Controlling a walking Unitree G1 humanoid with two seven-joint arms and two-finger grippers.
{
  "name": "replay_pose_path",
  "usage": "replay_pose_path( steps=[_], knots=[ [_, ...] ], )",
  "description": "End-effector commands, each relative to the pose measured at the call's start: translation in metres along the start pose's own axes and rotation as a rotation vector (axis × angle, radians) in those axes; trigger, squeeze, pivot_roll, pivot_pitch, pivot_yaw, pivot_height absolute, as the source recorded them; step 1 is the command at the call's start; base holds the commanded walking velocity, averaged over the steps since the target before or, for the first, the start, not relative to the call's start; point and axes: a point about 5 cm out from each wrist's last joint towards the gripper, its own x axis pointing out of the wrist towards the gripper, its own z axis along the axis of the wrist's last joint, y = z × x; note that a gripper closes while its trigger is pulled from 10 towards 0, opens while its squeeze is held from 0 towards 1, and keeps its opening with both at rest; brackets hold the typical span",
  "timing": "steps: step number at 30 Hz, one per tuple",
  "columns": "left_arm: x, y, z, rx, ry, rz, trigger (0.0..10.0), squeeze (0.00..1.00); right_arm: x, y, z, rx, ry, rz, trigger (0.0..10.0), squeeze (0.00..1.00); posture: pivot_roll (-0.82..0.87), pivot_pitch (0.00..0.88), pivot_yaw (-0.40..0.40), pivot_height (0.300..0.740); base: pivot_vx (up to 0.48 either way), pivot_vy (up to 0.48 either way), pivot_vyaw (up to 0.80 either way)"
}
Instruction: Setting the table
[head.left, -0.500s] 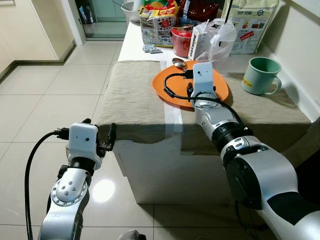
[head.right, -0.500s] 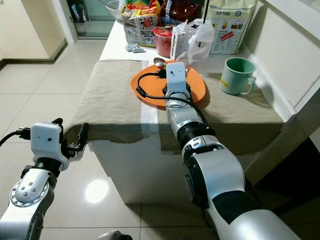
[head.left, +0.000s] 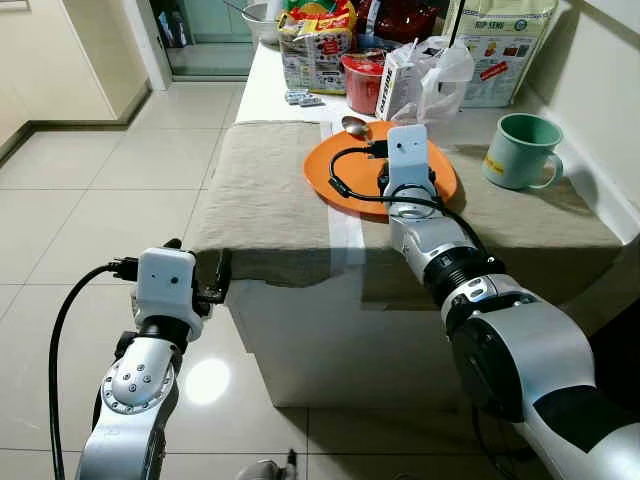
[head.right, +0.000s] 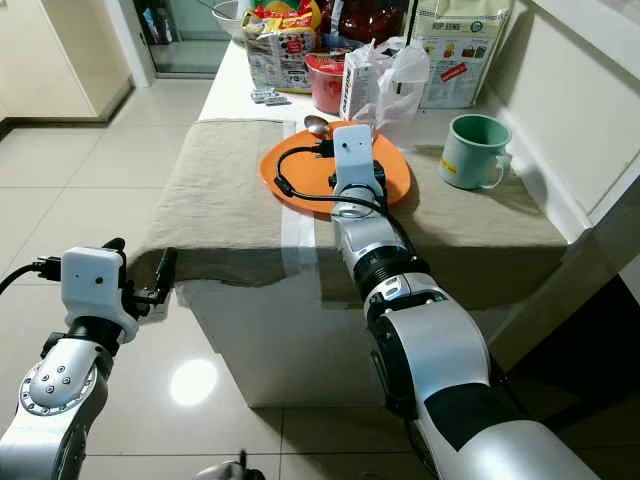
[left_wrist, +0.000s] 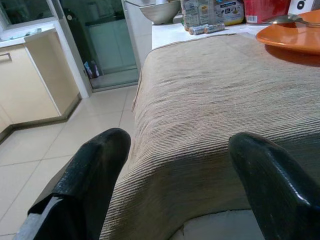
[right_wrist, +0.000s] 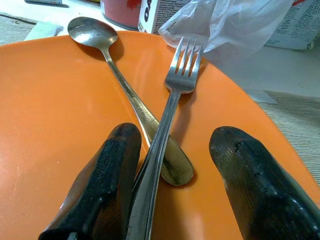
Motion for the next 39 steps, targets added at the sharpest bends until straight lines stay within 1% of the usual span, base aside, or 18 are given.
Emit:
replay_pose_path(
  steps=[1, 4, 11, 14, 19, 20, 21, 23, 39],
  knots=[
    [-0.002, 0.002, 0.003, 0.017, -0.005, 0.000, 10.0, 0.00, -0.002, 0.000, -0.019, -0.010, 0.063, -0.009, 10.0, 0.00, 0.03, 0.070, 0.051, 0.740, 0.000, 0.000, 0.00],
    [-0.002, 0.002, 0.003, 0.018, -0.005, -0.002, 10.0, 0.00, -0.002, 0.001, -0.024, 0.000, 0.087, -0.007, 10.0, 0.00, 0.03, 0.071, 0.052, 0.740, 0.000, 0.000, 0.00],
    [-0.003, 0.003, 0.003, 0.023, -0.004, -0.004, 10.0, 0.00, -0.006, 0.007, -0.039, 0.067, 0.173, 0.012, 10.0, 0.00, 0.03, 0.073, 0.056, 0.740, 0.000, 0.000, 0.00],
    [-0.003, 0.004, 0.003, 0.027, -0.004, -0.005, 10.0, 0.00, -0.007, 0.008, -0.042, 0.084, 0.192, 0.017, 10.0, 0.00, 0.03, 0.074, 0.057, 0.740, 0.000, 0.000, 0.00],
    [-0.004, 0.006, 0.004, 0.034, -0.005, -0.005, 10.0, 0.00, -0.007, 0.009, -0.043, 0.087, 0.192, 0.018, 10.0, 0.00, 0.04, 0.076, 0.059, 0.740, 0.000, 0.000, 0.00],
    [-0.004, 0.006, 0.004, 0.035, -0.005, -0.005, 10.0, 0.00, -0.007, 0.009, -0.043, 0.088, 0.191, 0.017, 3.6, 0.00, 0.04, 0.076, 0.059, 0.740, 0.000, 0.000, 0.00],
    [-0.004, 0.007, 0.004, 0.036, -0.005, -0.005, 10.0, 0.00, -0.007, 0.009, -0.043, 0.088, 0.191, 0.016, 3.6, 0.00, 0.04, 0.076, 0.059, 0.740, 0.000, 0.000, 0.00],
    [-0.004, 0.007, 0.004, 0.039, -0.004, -0.005, 10.0, 0.00, -0.007, 0.010, -0.042, 0.088, 0.186, 0.017, 0.0, 0.00, 0.04, 0.076, 0.059, 0.740, 0.000, 0.000, 0.00],
    [-0.005, 0.009, 0.005, 0.050, -0.004, -0.004, 10.0, 0.00, -0.008, 0.012, -0.039, 0.085, 0.159, 0.025, 0.0, 0.00, 0.04, 0.073, 0.059, 0.740, 0.000, 0.000, 0.00]
  ],
)
